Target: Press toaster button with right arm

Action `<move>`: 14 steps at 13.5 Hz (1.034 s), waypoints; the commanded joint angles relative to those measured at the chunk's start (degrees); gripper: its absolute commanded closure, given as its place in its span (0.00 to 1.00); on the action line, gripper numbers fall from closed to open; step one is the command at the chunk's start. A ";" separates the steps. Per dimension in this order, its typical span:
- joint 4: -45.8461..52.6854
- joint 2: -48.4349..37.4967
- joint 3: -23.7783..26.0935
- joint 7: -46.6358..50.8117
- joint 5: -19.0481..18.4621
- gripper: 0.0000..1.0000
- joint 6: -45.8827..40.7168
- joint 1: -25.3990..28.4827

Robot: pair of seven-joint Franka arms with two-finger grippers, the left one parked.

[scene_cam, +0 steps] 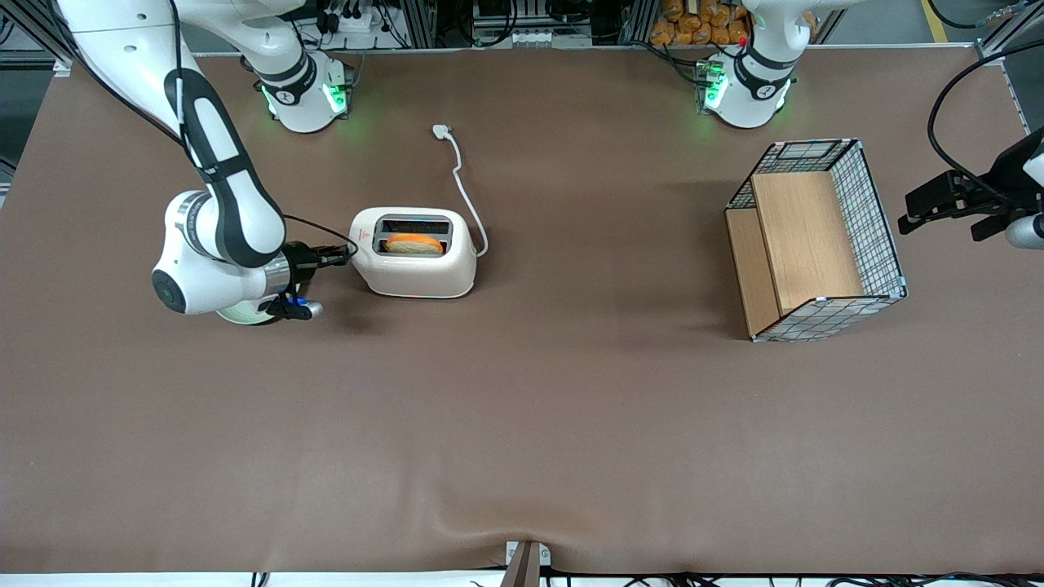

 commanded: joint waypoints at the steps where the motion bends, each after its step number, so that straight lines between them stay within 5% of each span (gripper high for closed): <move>1: 0.29 3.16 0.76 -1.57 1.47 1.00 2.19 -0.32; 4: 1.25 2.37 0.59 -1.30 1.38 1.00 0.36 -0.67; 9: 13.10 1.05 0.15 -0.51 0.24 1.00 -18.51 -9.02; 14: 26.27 -1.32 -2.75 5.09 -5.28 1.00 -28.55 -9.90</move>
